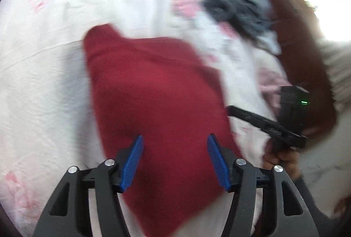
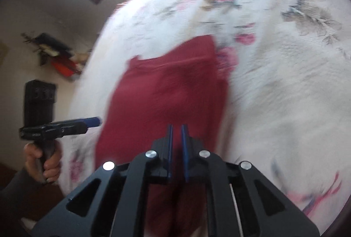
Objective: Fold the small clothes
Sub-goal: 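Pat the folded sweater flat with the right tool, then lower the right tool onto the red sweater's folded edge and close it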
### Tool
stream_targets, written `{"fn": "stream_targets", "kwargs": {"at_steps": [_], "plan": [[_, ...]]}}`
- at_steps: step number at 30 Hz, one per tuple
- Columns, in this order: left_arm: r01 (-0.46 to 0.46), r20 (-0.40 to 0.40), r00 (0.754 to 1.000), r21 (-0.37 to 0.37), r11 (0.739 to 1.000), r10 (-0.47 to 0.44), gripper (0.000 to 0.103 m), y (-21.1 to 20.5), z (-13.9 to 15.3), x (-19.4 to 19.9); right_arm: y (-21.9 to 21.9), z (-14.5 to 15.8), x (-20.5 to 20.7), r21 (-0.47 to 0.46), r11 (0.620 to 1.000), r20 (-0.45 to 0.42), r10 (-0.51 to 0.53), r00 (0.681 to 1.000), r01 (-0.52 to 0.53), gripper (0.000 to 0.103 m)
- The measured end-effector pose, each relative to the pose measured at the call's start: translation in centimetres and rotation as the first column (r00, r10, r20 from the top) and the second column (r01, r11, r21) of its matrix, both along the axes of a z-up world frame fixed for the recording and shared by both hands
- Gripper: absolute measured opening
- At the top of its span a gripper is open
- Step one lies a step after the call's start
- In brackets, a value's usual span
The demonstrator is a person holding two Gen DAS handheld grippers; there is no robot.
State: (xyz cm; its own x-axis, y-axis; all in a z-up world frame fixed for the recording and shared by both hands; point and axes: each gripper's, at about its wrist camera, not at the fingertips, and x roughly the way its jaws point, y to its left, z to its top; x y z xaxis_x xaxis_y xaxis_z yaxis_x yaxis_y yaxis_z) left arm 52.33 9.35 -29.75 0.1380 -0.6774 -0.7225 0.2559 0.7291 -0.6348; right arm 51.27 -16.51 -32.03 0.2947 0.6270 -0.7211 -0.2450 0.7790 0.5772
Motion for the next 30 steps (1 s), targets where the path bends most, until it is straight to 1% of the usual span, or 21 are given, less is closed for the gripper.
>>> {"fn": "stream_targets", "kwargs": {"at_steps": [2, 3, 4, 5, 7, 8, 9, 10, 11, 12, 13, 15, 17, 18, 19, 20, 21, 23, 26, 28, 30], "plan": [[0.030, -0.014, 0.999, 0.031, 0.999, -0.030, 0.060, -0.9, -1.1, -0.7, 1.1, -0.2, -1.1, -0.005, 0.999, -0.006, 0.049, 0.999, -0.049, 0.008], [0.029, -0.026, 0.999, 0.066, 0.997, -0.028, 0.057, -1.0, -1.9, -0.9, 1.7, -1.0, -1.5, -0.046, 0.997, -0.018, 0.063, 0.998, -0.064, 0.004], [0.015, -0.048, 0.999, 0.090, 0.996, -0.011, 0.053, -1.1, -3.2, -0.9, 1.9, -1.8, -1.6, -0.088, 0.994, -0.024, 0.059, 0.998, -0.061, 0.003], [0.000, -0.065, 0.998, 0.084, 0.996, 0.005, 0.047, -0.5, -4.0, -0.8, 1.7, -2.8, -1.5, -0.096, 0.994, -0.039, 0.048, 0.998, -0.051, 0.003], [-0.041, -0.079, 0.996, 0.066, 0.997, 0.046, 0.046, 0.0, -4.1, -0.7, 1.3, -2.5, -1.6, -0.073, 0.997, -0.056, 0.020, 0.998, -0.024, 0.003], [-0.053, -0.072, 0.996, 0.065, 0.996, 0.058, 0.047, 0.3, -3.6, -1.1, 1.1, -1.8, -1.9, -0.070, 0.997, -0.045, 0.010, 0.999, -0.013, 0.005], [-0.059, -0.057, 0.996, 0.059, 0.996, 0.063, 0.050, 0.4, -2.9, -1.4, 0.8, -0.4, -2.6, -0.027, 1.000, -0.029, 0.004, 1.000, -0.005, 0.009], [-0.056, -0.035, 0.998, 0.037, 0.998, 0.057, 0.053, 0.5, -2.0, -2.1, 0.6, 0.5, -3.3, 0.017, 1.000, -0.023, 0.011, 1.000, -0.010, 0.009], [-0.033, -0.006, 0.999, 0.012, 0.999, 0.033, 0.058, 0.7, -1.5, -2.7, 0.4, 1.1, -4.2, 0.039, 0.999, -0.018, 0.017, 1.000, -0.017, 0.009], [-0.030, 0.001, 1.000, 0.011, 0.999, 0.030, 0.061, 0.6, -1.5, -3.1, 0.5, 1.2, -4.9, 0.042, 0.999, -0.020, 0.021, 1.000, -0.021, 0.009], [-0.029, -0.002, 1.000, 0.041, 0.999, 0.029, 0.062, 0.7, -1.9, -3.9, 0.7, 0.7, -5.2, 0.024, 0.999, -0.035, 0.027, 0.999, -0.026, 0.009], [-0.046, -0.005, 0.999, 0.089, 0.995, 0.046, 0.062, 1.2, -3.0, -5.1, 1.3, -1.8, -5.3, -0.051, 0.998, -0.094, 0.037, 0.995, -0.042, 0.000], [-0.088, -0.016, 0.996, 0.083, 0.993, 0.090, 0.063, 2.3, -2.7, -6.5, 1.1, -2.9, -5.4, -0.035, 0.999, -0.122, 0.014, 0.992, -0.018, 0.000], [-0.116, -0.018, 0.993, 0.080, 0.990, 0.118, 0.064, 3.0, -2.4, -7.2, 1.0, -2.1, -5.4, -0.013, 1.000, -0.118, 0.004, 0.993, -0.006, 0.007], [-0.138, -0.011, 0.990, 0.061, 0.989, 0.139, 0.071, 3.9, -2.0, -7.9, 0.8, -1.1, -5.5, 0.018, 1.000, -0.110, 0.000, 0.994, 0.002, 0.016], [-0.154, -0.001, 0.988, 0.047, 0.987, 0.154, 0.077, 4.4, -1.7, -8.5, 0.2, 0.4, -5.4, 0.064, 0.998, -0.090, -0.013, 0.996, 0.019, 0.041], [-0.176, 0.005, 0.984, 0.045, 0.983, 0.176, 0.079, 5.6, -1.8, -9.2, -0.2, 1.2, -5.0, 0.074, 0.997, -0.073, -0.033, 0.997, 0.039, 0.061], [-0.197, -0.026, 0.980, 0.055, 0.979, 0.198, 0.079, 7.0, -2.7, -9.7, -1.8, 2.2, -3.5, 0.106, 0.990, -0.065, -0.083, 0.994, 0.090, 0.065], [-0.210, -0.053, 0.975, 0.095, 0.973, 0.216, 0.079, 7.8, -4.6, -9.9, -4.6, 1.4, 0.0, 0.186, 0.968, -0.139, -0.146, 0.979, 0.171, 0.065], [-0.208, -0.082, 0.974, 0.056, 0.976, 0.213, 0.079, 7.8, -5.7, -9.8, -5.9, -0.7, 2.6, 0.273, 0.939, -0.240, -0.145, 0.960, 0.210, 0.065], [-0.226, -0.115, 0.968, -0.004, 0.974, 0.224, 0.079, 7.9, -6.6, -9.2, -6.4, -2.6, 5.3, 0.300, 0.925, -0.318, -0.133, 0.939, 0.232, 0.066]]}}
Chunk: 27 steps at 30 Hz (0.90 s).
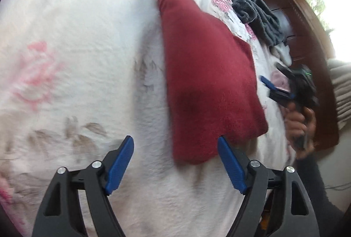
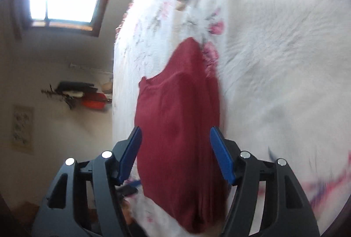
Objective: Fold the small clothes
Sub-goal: 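Lower the right tool onto the red sweater's folded edge and close it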
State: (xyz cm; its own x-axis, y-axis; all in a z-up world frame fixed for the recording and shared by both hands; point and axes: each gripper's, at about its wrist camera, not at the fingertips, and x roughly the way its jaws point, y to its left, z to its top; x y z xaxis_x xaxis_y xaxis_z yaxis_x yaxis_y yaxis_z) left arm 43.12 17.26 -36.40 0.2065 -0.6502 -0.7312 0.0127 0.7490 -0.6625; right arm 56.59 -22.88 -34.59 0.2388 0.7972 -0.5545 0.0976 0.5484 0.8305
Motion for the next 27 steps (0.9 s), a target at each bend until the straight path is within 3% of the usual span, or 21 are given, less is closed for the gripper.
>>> {"fn": "stream_targets", "kwargs": {"at_steps": [5, 15, 22, 27], "plan": [[-0.010, -0.019, 1.000, -0.073, 0.997, 0.009, 0.079, -0.1, -1.3, 1.3, 0.7, -2.0, 3.1, 0.009, 0.999, -0.063, 0.040, 0.997, -0.039, 0.067], [0.027, -0.026, 0.999, -0.079, 0.997, -0.029, 0.079, -0.7, -1.8, 1.9, 2.8, -3.3, 4.2, -0.082, 0.983, -0.076, 0.158, 0.985, -0.164, 0.066], [0.039, -0.087, 0.995, -0.200, 0.979, -0.057, 0.078, -2.0, -3.0, 2.7, 5.3, -3.9, 5.3, -0.082, 0.976, -0.062, 0.198, 0.978, -0.202, 0.071], [0.038, -0.105, 0.992, -0.220, 0.975, -0.063, 0.078, -2.8, -3.5, 3.2, 4.7, -4.7, 5.9, -0.044, 0.985, -0.065, 0.163, 0.984, -0.166, 0.068]]}}
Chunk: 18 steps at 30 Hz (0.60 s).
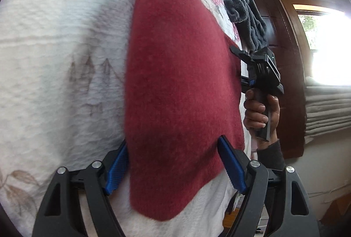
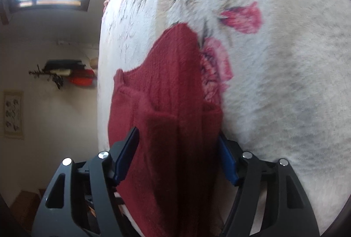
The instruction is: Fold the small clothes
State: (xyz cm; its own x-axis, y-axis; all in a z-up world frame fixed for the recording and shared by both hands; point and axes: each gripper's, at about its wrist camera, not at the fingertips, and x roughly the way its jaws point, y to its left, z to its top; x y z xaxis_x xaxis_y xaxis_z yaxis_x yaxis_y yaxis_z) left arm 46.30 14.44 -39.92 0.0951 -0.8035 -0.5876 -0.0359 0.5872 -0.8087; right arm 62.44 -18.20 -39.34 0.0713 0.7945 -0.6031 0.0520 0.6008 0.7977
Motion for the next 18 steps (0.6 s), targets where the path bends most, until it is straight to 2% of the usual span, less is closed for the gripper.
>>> {"fn": "stream_targets", "kwargs": {"at_steps": [4, 6, 7, 8, 9, 12, 18], "plan": [[-0.007, 0.011, 1.000, 0.036, 0.999, 0.007, 0.075, -0.5, 0.6, -0.6, 1.1, 0.1, 0.2, 0.005, 1.000, 0.016, 0.026, 1.000, -0.026, 0.067], [-0.020, 0.004, 1.000, 0.067, 0.998, 0.019, 0.060, -0.7, 0.7, -0.6, 1.7, 0.3, 0.2, -0.004, 0.999, 0.026, 0.039, 0.999, -0.039, 0.045], [-0.026, 0.002, 1.000, 0.081, 0.996, 0.026, 0.055, -0.5, 0.8, -0.7, 1.7, 0.3, 0.1, -0.001, 0.999, 0.030, 0.034, 0.999, -0.034, 0.039], [-0.025, -0.001, 1.000, 0.092, 0.995, 0.025, 0.045, -0.5, 0.8, -0.8, 1.6, 0.3, 0.0, 0.006, 1.000, 0.036, 0.029, 0.999, -0.029, 0.033], [-0.024, -0.001, 1.000, 0.094, 0.995, 0.025, 0.039, -0.5, 1.0, -0.8, 1.6, 0.4, -0.2, 0.007, 1.000, 0.047, 0.023, 0.999, -0.023, 0.030], [-0.020, 0.020, 1.000, 0.138, 0.990, 0.017, 0.031, -0.9, 2.2, -0.9, 1.3, 1.1, -0.9, 0.010, 1.000, 0.068, -0.003, 0.998, 0.002, 0.028], [-0.034, 0.064, 0.998, 0.163, 0.986, 0.024, 0.026, -0.6, 4.7, -1.1, 2.0, 3.6, -1.9, 0.004, 1.000, 0.097, -0.029, 0.995, 0.029, 0.027]]}}
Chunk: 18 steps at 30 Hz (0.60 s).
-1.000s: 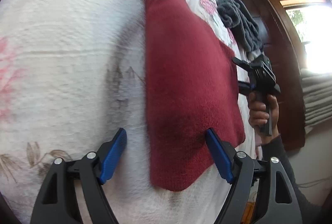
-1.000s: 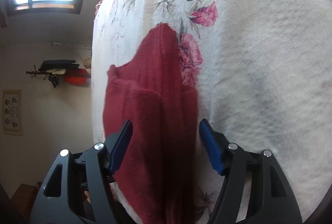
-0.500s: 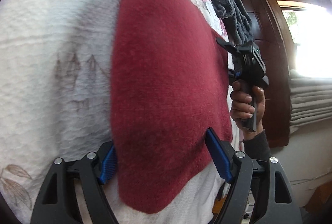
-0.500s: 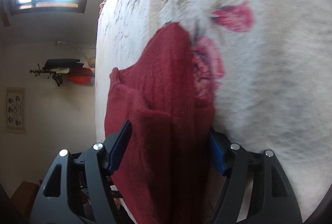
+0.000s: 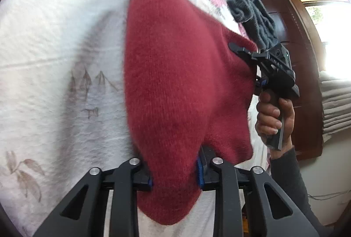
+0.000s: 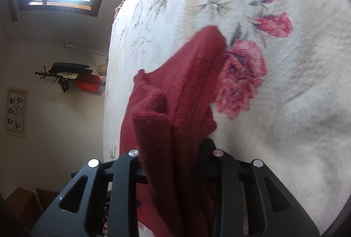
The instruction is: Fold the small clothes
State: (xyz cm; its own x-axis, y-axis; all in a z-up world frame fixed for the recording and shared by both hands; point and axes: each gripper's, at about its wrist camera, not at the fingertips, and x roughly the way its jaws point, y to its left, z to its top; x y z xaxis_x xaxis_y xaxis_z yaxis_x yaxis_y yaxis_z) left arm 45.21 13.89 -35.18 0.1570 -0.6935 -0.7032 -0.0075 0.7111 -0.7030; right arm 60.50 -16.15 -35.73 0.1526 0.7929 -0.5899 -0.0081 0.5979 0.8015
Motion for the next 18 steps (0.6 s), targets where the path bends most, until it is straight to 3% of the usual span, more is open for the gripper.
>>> {"fn": "stream_targets", "kwargs": {"at_steps": [10, 18], "plan": [[-0.019, 0.095, 0.995, 0.009, 1.000, 0.018, 0.025, 3.0, 6.0, -2.9, 3.1, 5.0, -3.0, 0.005, 1.000, 0.041, 0.010, 0.999, -0.010, 0.026], [-0.101, 0.133, 0.986, -0.004, 0.995, 0.101, 0.025, 8.4, 8.5, -10.1, 9.1, 7.1, -7.4, 0.063, 0.994, 0.058, 0.091, 0.994, -0.094, 0.026]]}}
